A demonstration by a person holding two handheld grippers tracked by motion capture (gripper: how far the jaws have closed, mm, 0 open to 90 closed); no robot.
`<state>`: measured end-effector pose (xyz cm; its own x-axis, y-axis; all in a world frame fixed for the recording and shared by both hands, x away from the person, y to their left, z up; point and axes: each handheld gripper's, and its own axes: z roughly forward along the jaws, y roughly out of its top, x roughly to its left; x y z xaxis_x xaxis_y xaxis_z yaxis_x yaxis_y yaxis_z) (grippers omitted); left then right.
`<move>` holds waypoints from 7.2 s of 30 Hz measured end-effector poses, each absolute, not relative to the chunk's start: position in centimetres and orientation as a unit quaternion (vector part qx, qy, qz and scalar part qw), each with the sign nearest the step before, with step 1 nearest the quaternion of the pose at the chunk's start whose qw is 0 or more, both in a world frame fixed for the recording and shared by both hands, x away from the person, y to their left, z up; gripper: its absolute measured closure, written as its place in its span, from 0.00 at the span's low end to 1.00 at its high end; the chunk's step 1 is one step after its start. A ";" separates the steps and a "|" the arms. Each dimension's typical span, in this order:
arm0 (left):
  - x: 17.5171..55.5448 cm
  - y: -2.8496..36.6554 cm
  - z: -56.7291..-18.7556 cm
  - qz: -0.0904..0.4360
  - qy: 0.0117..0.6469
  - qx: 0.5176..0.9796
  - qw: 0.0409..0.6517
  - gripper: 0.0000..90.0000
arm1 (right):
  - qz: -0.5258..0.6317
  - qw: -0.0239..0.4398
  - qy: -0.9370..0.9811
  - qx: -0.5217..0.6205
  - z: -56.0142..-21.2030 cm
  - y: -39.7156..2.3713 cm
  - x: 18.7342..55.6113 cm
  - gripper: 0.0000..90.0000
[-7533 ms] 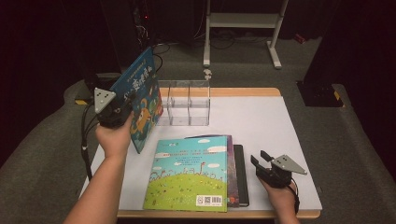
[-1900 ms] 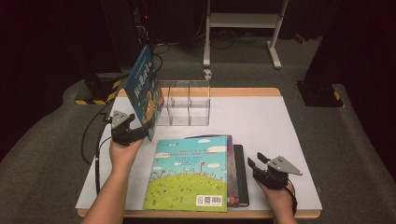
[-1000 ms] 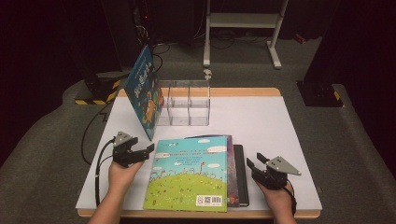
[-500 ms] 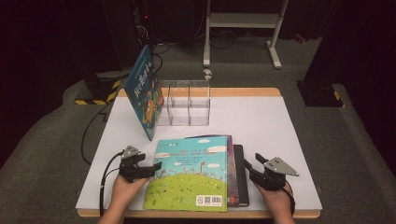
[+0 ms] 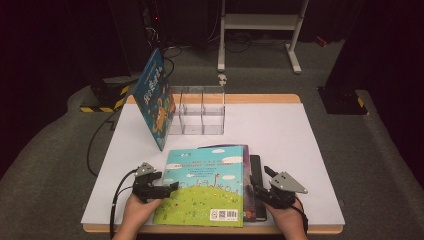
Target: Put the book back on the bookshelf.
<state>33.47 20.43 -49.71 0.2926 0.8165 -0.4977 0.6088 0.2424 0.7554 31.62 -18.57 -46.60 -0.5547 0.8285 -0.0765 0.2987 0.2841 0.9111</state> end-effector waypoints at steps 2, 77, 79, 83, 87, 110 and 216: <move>33.3 20.3 -49.7 0.096 0.585 0.607 0.529 0.14 | 0.465 0.285 0.750 0.375 -46.6 -18.5 31.6 0.43; 31.4 15.9 -48.4 0.065 0.506 0.643 0.570 0.20 | 0.481 0.271 0.749 0.365 -45.9 -17.2 30.7 0.46; 31.5 16.4 -48.3 0.078 0.510 0.641 0.568 0.17 | 0.476 0.274 0.752 0.365 -46.0 -17.2 30.6 0.46; 31.7 17.8 -48.2 0.109 0.526 0.622 0.569 0.17 | 0.471 0.269 0.755 0.367 -46.3 -17.3 30.8 0.46; 31.9 19.0 -48.4 0.112 0.547 0.601 0.571 0.16 | 0.472 0.269 0.755 0.366 -46.3 -17.4 30.8 0.46; 32.5 19.1 -49.3 0.032 0.579 0.593 0.558 0.08 | 0.475 0.255 0.756 0.371 -46.5 -17.6 31.0 0.46; 35.2 18.6 -42.3 0.127 0.545 0.527 0.640 0.48 | 0.493 0.174 0.743 0.417 -38.0 -15.3 37.4 0.39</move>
<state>35.23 18.60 -42.26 0.3735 0.7373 -0.5630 0.4113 0.4123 0.8129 37.38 -15.26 -37.98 -0.5909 0.7921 0.1531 0.4484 0.1647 0.8785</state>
